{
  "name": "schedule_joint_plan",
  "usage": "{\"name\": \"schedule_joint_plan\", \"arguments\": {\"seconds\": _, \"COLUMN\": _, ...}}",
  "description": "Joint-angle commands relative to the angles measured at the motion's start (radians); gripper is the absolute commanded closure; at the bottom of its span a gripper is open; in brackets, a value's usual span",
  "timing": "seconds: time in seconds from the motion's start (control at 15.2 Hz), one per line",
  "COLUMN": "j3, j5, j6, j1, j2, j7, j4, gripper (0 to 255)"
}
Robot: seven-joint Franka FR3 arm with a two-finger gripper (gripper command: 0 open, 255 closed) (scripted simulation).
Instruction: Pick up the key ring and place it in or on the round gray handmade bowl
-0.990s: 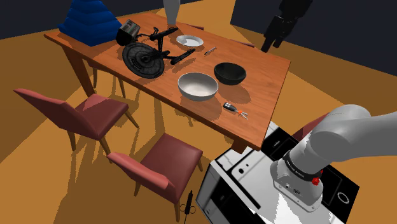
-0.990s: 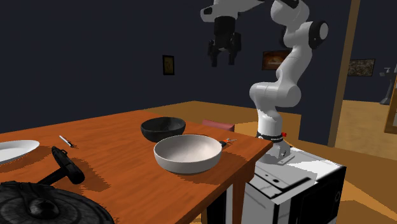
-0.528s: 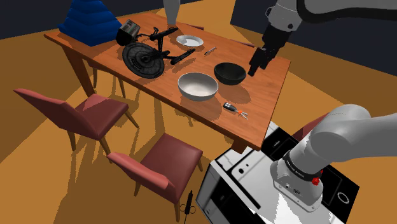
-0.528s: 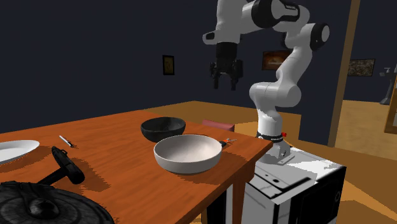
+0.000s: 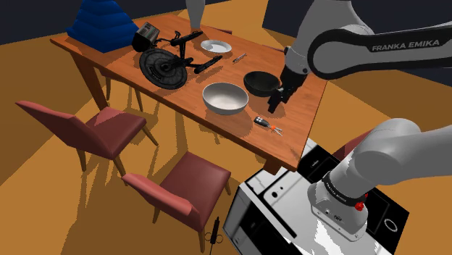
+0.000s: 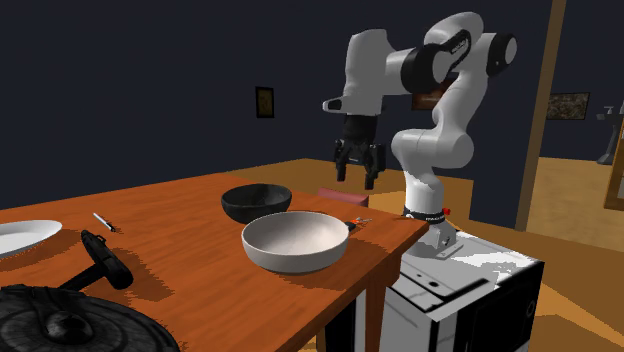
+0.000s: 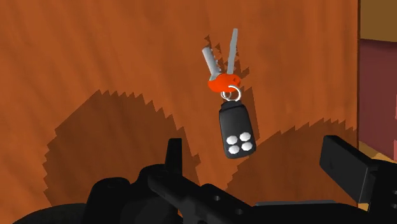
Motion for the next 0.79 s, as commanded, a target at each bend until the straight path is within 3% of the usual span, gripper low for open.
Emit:
{"name": "schedule_joint_plan", "arguments": {"seconds": 0.0, "j3": 0.019, "j5": 0.004, "j6": 0.085, "j1": 0.004, "j2": 0.043, "j7": 0.010, "j4": -0.039, "gripper": 0}}
{"name": "schedule_joint_plan", "arguments": {"seconds": 0.13, "j3": 0.040, "j5": 0.008, "j6": 0.172, "j1": 0.008, "j2": 0.092, "j7": 0.024, "j4": -0.078, "gripper": 0}}
{"name": "schedule_joint_plan", "arguments": {"seconds": 0.73, "j3": 0.057, "j5": 0.010, "j6": 0.338, "j1": 0.002, "j2": 0.204, "j7": 0.029, "j4": -0.133, "gripper": 0}}
